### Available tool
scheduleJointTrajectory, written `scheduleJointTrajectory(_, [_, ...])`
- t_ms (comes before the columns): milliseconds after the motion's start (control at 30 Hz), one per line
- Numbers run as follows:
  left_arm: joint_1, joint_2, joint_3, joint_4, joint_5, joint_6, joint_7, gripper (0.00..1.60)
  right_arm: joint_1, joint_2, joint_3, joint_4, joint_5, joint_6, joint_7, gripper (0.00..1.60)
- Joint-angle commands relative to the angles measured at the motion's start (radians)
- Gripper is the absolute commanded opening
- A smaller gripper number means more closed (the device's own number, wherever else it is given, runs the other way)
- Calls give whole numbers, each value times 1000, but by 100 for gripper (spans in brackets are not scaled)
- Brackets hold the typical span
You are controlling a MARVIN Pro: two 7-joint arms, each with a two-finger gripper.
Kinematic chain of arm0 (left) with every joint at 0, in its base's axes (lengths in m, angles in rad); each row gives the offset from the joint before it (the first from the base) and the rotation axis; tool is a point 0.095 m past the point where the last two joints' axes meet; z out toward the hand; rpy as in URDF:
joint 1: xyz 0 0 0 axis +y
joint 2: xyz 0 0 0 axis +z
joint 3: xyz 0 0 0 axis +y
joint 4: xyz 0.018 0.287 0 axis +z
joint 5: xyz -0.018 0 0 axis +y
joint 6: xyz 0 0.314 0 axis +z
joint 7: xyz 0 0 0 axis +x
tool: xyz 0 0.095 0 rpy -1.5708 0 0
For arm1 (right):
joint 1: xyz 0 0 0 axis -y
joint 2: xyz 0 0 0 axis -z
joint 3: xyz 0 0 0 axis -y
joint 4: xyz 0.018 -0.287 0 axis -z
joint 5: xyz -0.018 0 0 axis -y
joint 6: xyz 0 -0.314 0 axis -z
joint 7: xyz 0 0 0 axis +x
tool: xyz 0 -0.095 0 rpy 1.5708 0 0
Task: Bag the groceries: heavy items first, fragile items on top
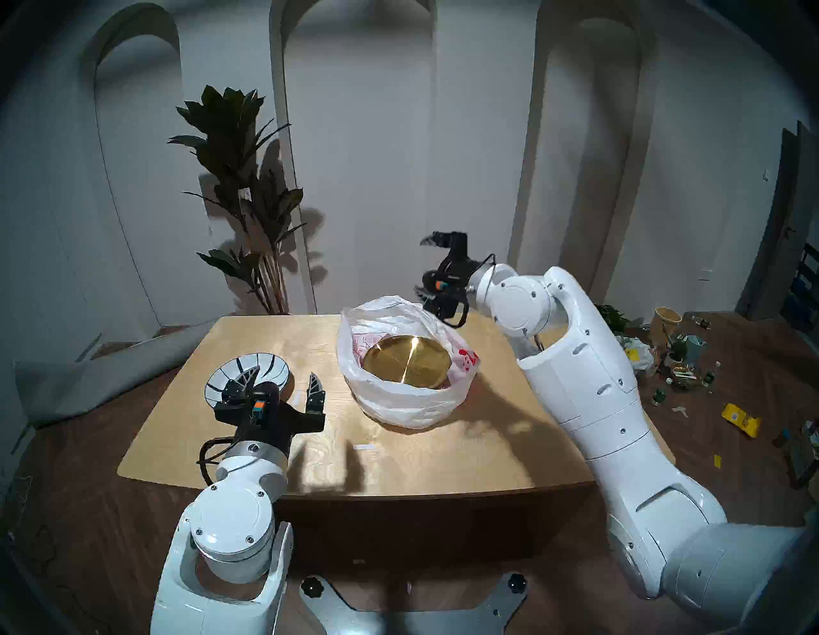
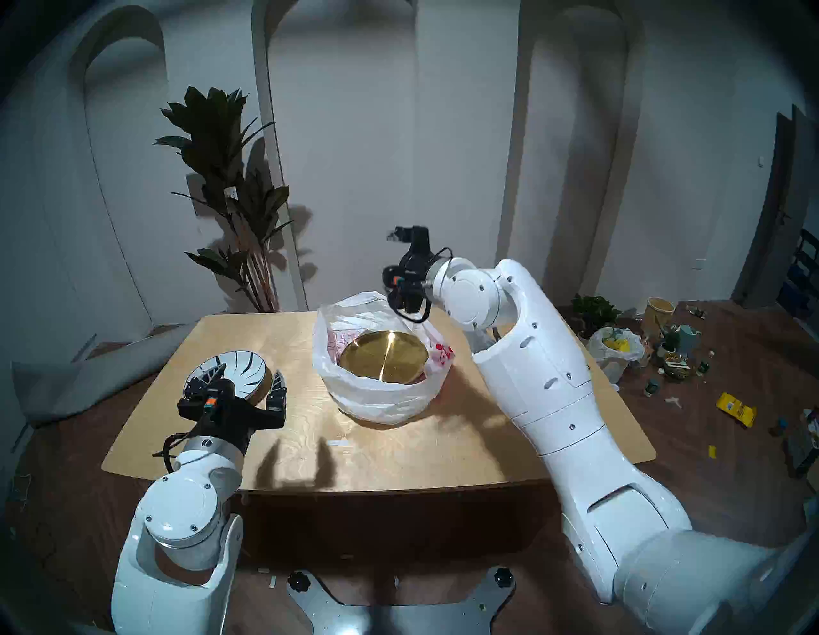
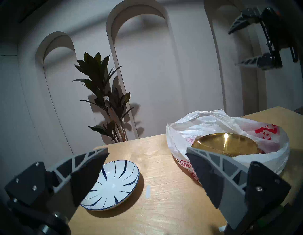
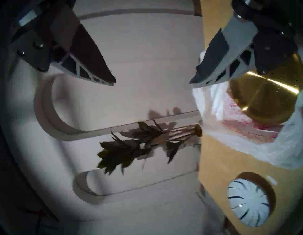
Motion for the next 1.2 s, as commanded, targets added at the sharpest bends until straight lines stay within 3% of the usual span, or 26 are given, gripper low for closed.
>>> scheduleJointTrajectory(0, [-5,-1,-1,-19,-1,-4,2,160,-5,14,139,-35,-32,38,-123,160])
scheduleJointTrajectory(300, [-18,4,-4,-8,-1,-3,-4,160,-147,73,290,-25,-79,96,-262,160])
scheduleJointTrajectory(533, [-89,117,-25,31,91,28,-57,160,-238,76,394,-31,-80,110,-366,160])
scheduleJointTrajectory(667, [-104,176,-60,-9,131,44,-108,160,-285,70,430,-26,-77,107,-419,160])
scheduleJointTrajectory(733, [-100,177,-79,-29,170,48,-143,160,-302,69,441,-14,-74,104,-428,160])
scheduleJointTrajectory(800, [-86,224,-95,-49,201,54,-187,160,-317,67,451,-4,-74,101,-440,160])
scheduleJointTrajectory(933, [-45,248,-146,-82,254,50,-263,160,-331,61,460,-4,-66,92,-460,160])
scheduleJointTrajectory(1000, [-20,292,-166,-88,266,47,-323,160,-333,60,461,-2,-63,89,-463,160])
scheduleJointTrajectory(1033, [-7,271,-167,-85,277,44,-311,160,-333,60,462,-1,-62,88,-464,160])
scheduleJointTrajectory(1167, [22,326,-221,-84,280,35,-398,160,-336,59,464,0,-59,84,-468,160])
